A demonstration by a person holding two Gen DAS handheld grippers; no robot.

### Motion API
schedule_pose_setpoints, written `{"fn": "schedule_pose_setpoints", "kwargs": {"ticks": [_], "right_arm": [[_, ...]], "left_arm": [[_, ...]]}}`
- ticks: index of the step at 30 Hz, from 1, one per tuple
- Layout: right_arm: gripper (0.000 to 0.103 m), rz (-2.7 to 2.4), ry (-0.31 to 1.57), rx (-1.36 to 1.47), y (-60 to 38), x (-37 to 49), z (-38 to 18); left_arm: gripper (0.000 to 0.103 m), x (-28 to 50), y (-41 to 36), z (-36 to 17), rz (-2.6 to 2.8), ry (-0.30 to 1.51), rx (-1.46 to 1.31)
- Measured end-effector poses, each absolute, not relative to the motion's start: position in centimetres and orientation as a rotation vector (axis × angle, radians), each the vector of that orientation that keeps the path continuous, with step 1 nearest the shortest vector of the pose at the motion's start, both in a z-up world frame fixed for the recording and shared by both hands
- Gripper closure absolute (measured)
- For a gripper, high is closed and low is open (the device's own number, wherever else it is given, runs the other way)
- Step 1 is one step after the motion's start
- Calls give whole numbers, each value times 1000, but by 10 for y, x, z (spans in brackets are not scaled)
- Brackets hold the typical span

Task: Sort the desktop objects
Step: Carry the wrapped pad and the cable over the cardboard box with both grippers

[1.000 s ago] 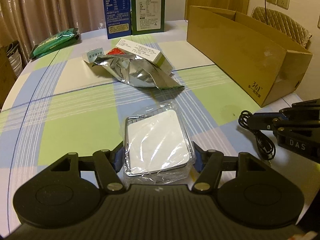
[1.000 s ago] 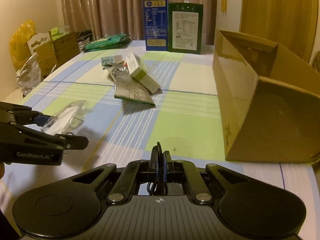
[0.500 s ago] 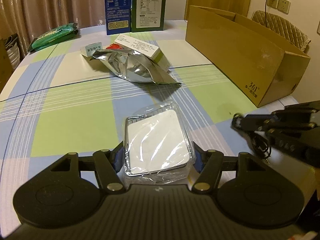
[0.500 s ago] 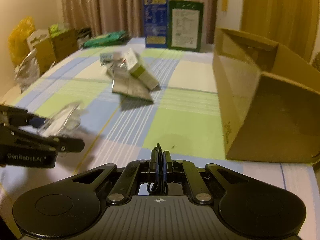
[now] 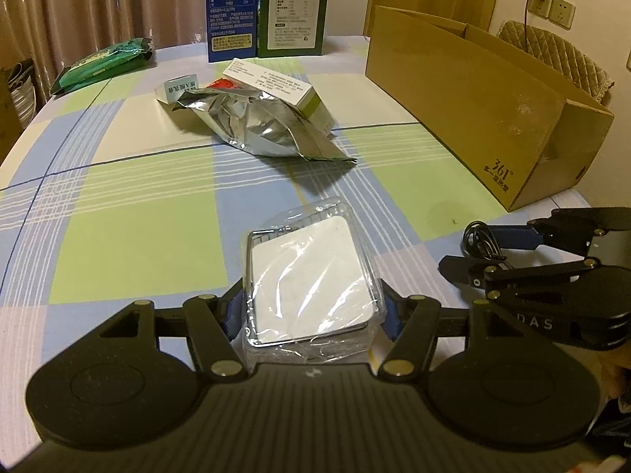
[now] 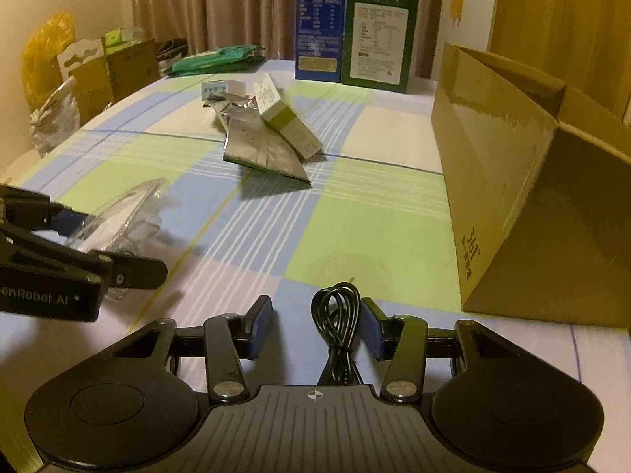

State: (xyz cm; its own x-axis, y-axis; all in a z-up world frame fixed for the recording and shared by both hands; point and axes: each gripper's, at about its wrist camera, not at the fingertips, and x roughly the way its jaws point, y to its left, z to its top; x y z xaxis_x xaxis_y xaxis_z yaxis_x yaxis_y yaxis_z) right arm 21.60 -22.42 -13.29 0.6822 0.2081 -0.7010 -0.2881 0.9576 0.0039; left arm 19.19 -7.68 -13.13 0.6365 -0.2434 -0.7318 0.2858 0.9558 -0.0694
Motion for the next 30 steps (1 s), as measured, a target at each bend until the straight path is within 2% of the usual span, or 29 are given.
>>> {"fn": "schedule_pose_setpoints", "kwargs": {"ticks": [1, 2, 19, 30], "right_arm": [[63, 271, 770, -108, -224, 216, -132], [81, 262, 765, -107, -225, 215, -131], [83, 217, 673, -22, -237, 205, -98], [83, 199, 622, -5, -245, 195, -60]], "left_arm": [[43, 192, -77, -131, -303, 828, 55], [43, 192, -77, -132, -304, 828, 55], [43, 191, -79, -126, -318, 813, 46], [43, 184, -90, -100, -333, 792, 61]]}}
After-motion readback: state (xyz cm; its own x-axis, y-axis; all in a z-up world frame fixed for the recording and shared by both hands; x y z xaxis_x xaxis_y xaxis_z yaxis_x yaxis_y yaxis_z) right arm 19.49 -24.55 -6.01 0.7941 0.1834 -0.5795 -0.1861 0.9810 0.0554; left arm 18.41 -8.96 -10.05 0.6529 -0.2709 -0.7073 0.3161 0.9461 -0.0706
